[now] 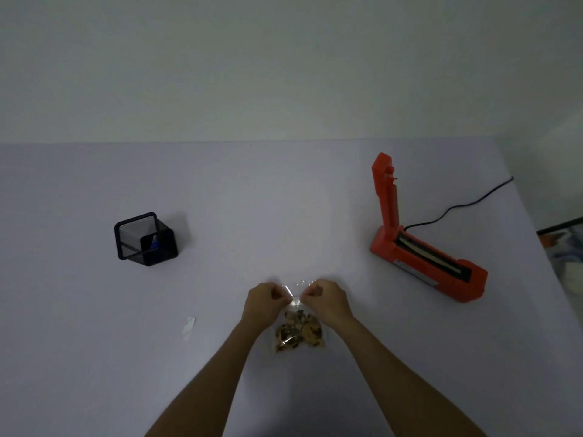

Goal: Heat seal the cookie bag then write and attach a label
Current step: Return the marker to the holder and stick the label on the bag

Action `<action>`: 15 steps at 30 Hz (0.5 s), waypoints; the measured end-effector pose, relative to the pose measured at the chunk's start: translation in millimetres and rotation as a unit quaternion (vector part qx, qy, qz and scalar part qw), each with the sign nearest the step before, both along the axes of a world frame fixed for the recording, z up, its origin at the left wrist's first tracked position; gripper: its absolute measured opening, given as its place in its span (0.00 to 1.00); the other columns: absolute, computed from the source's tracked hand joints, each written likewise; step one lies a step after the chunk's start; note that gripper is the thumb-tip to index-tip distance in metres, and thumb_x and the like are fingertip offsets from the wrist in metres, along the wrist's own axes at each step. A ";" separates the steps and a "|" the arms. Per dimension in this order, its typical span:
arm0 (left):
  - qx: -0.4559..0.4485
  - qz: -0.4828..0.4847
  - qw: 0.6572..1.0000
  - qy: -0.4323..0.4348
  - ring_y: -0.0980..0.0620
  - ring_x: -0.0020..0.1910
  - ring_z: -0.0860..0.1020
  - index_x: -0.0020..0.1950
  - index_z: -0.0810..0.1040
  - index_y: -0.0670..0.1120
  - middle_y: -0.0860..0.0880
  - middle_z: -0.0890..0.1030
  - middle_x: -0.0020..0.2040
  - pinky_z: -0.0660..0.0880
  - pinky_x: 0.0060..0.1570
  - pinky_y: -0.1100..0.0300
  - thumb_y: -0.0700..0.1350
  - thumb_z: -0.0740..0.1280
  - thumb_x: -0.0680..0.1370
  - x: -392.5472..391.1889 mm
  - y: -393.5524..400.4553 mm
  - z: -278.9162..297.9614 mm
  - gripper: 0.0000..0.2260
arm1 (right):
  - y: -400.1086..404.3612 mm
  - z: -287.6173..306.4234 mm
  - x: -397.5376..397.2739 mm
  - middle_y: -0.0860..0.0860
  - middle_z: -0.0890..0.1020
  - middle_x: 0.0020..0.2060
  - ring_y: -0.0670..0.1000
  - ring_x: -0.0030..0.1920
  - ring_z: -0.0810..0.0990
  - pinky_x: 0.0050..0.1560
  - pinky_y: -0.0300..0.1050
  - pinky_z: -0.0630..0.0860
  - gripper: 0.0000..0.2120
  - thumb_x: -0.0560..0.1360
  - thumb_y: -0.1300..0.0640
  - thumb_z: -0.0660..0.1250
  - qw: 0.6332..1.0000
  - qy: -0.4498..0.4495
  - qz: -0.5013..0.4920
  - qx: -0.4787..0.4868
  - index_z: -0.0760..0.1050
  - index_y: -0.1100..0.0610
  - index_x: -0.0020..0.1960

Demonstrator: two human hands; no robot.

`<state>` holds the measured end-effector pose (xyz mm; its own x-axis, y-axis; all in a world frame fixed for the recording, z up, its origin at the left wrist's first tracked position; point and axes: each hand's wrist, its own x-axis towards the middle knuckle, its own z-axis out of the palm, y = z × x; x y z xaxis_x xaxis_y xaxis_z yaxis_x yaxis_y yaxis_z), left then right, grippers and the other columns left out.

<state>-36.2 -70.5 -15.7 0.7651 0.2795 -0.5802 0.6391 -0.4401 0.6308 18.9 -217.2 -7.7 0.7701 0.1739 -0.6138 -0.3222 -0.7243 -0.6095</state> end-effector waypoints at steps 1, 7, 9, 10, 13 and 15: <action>0.003 -0.005 1.000 0.002 0.61 0.35 0.75 0.34 0.80 0.53 0.57 0.77 0.31 0.67 0.35 0.70 0.46 0.72 0.70 0.2 0.3 -1.9 0.06 | -0.4 -1.4 -0.5 0.45 0.80 0.34 0.45 0.38 0.78 0.35 0.30 0.68 0.03 0.67 0.59 0.71 1.000 -0.002 0.006 -0.001 0.79 0.53 0.38; 0.028 -0.010 1.000 0.006 0.55 0.37 0.76 0.35 0.78 0.49 0.54 0.77 0.33 0.73 0.41 0.62 0.45 0.73 0.69 -0.7 -2.8 -8.3 0.06 | 0.5 -7.9 -3.6 0.50 0.83 0.36 0.47 0.38 0.79 0.33 0.26 0.68 0.01 0.68 0.61 0.70 0.999 -0.028 0.030 -0.011 0.79 0.57 0.40; 0.036 -0.010 0.999 0.001 0.54 0.37 0.76 0.35 0.78 0.49 0.54 0.77 0.34 0.72 0.41 0.62 0.45 0.73 0.70 -1.8 -3.9 -9.5 0.05 | 1.1 -8.4 -4.3 0.49 0.82 0.34 0.46 0.36 0.78 0.32 0.25 0.68 0.01 0.68 0.61 0.70 0.999 -0.034 0.038 -0.014 0.79 0.58 0.40; 0.038 -0.009 0.999 -0.002 0.54 0.37 0.76 0.36 0.78 0.48 0.53 0.78 0.34 0.72 0.41 0.61 0.44 0.73 0.70 -2.4 -4.1 -10.4 0.05 | 1.4 -9.2 -4.4 0.48 0.81 0.34 0.46 0.36 0.78 0.32 0.26 0.68 0.01 0.68 0.61 0.70 0.998 -0.036 0.039 -0.015 0.79 0.58 0.39; 0.040 -0.011 0.999 -0.010 0.54 0.37 0.77 0.35 0.78 0.49 0.53 0.78 0.35 0.73 0.41 0.61 0.45 0.72 0.70 -3.1 -4.0 -12.5 0.06 | 2.3 -11.3 -6.0 0.47 0.81 0.32 0.47 0.36 0.79 0.36 0.34 0.73 0.01 0.67 0.61 0.69 0.998 -0.045 0.042 -0.023 0.79 0.58 0.39; 0.039 -0.013 0.999 -0.010 0.54 0.38 0.77 0.36 0.78 0.49 0.52 0.79 0.36 0.73 0.41 0.61 0.45 0.73 0.70 -3.3 -3.6 -13.2 0.06 | 4.1 -11.8 -8.6 0.47 0.80 0.32 0.49 0.37 0.80 0.39 0.41 0.76 0.01 0.68 0.61 0.69 0.997 -0.059 0.049 -0.026 0.78 0.57 0.39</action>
<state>-39.5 -74.2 -28.9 0.7831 0.3040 -0.5425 0.6154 -0.5043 0.6058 10.3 -213.2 -19.6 0.8191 0.2214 -0.5292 -0.1768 -0.7802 -0.6000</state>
